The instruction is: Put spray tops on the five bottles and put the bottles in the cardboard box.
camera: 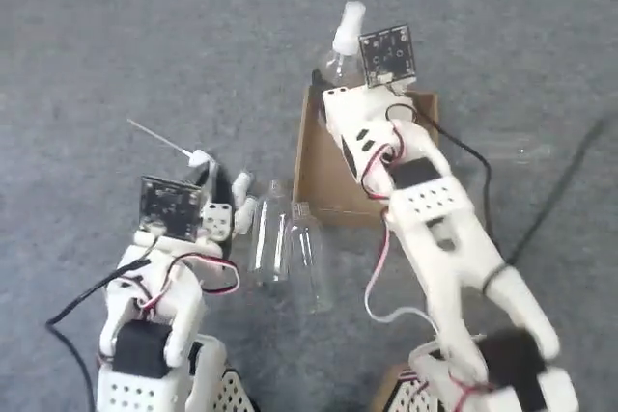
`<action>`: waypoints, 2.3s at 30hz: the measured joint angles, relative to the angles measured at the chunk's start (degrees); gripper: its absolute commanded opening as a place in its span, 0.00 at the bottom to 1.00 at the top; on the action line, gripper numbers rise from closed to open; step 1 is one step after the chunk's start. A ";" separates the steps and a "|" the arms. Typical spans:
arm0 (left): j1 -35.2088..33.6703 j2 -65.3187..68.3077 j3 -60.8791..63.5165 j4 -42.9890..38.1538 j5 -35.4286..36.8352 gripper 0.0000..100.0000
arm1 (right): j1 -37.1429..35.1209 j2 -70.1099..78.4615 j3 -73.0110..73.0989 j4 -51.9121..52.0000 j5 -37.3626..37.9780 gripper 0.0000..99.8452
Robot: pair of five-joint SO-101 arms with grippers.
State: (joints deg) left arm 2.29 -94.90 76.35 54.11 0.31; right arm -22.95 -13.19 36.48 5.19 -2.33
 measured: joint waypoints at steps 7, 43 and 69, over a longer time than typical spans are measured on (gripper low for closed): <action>-0.53 0.00 0.44 -0.09 0.97 0.01 | 1.49 12.75 0.00 -13.54 0.00 0.01; -0.53 0.00 0.44 -0.09 0.97 0.01 | 0.26 27.16 -0.97 -25.32 4.48 0.01; -0.53 0.00 0.44 -0.09 0.97 0.01 | -0.44 27.08 -1.58 -22.86 4.92 0.30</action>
State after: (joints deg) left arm 1.76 -94.90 76.79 54.02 1.27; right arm -23.38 13.89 34.90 -17.67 2.59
